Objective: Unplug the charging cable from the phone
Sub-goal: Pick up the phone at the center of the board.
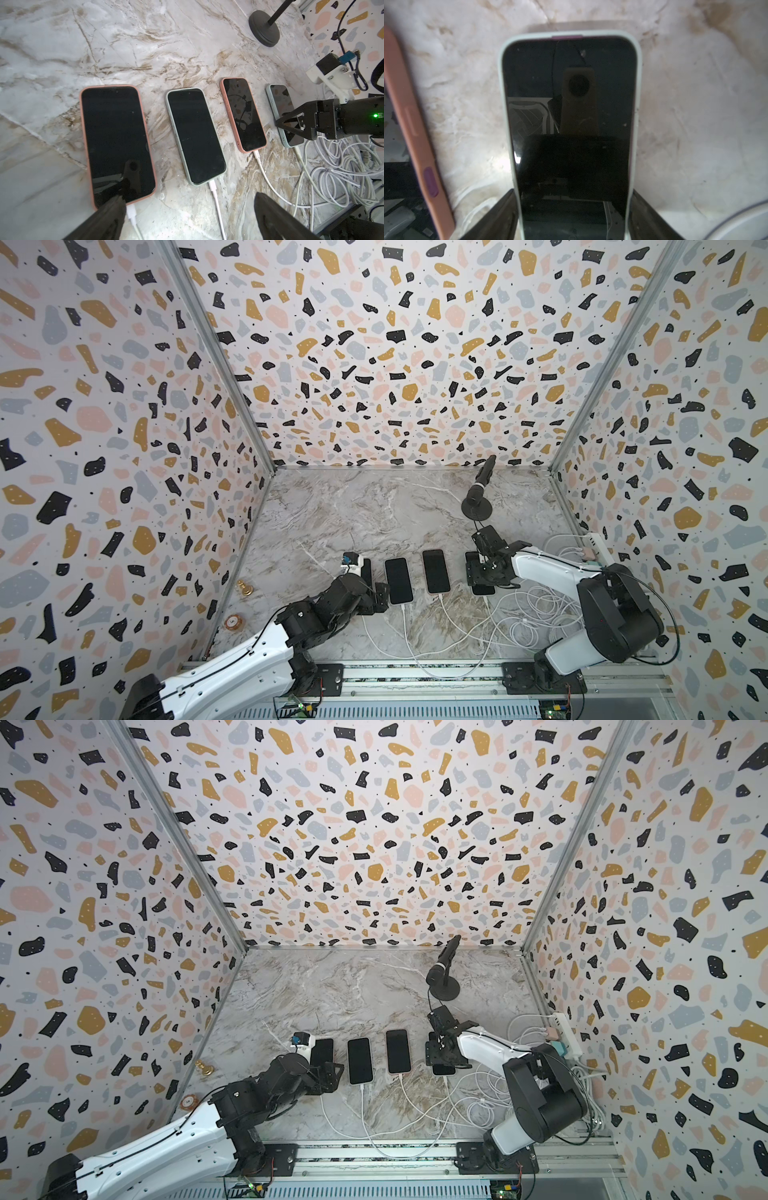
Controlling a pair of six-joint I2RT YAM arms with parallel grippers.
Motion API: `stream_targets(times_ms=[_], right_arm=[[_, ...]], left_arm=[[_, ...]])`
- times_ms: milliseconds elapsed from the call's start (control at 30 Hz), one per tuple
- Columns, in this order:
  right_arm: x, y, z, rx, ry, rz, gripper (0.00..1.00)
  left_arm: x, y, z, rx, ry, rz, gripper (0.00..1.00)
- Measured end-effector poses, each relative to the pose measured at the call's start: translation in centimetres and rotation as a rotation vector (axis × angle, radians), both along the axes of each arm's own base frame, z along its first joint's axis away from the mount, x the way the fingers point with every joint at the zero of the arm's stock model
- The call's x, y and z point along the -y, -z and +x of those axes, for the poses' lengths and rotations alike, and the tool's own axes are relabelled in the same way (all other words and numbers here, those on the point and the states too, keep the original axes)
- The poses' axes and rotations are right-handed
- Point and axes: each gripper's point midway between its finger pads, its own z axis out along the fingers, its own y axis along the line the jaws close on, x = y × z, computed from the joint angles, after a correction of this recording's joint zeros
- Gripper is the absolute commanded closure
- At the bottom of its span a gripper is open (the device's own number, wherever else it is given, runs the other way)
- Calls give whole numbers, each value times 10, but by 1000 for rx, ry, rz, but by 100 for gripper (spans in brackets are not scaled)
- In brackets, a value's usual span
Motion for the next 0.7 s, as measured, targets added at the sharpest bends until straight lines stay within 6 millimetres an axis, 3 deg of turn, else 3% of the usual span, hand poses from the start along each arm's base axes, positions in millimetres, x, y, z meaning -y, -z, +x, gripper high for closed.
stream_targets(times_ms=[133, 433, 700], right_arm=[[0, -15, -2, 48, 5, 31, 43], [1, -47, -3, 170, 24, 103, 48], [4, -64, -6, 239, 34, 135, 50]], left_arm=[[24, 3, -9, 31, 76, -20, 2], [111, -9, -42, 178, 269, -134, 9], [187, 28, -74, 184, 415, -158, 27]])
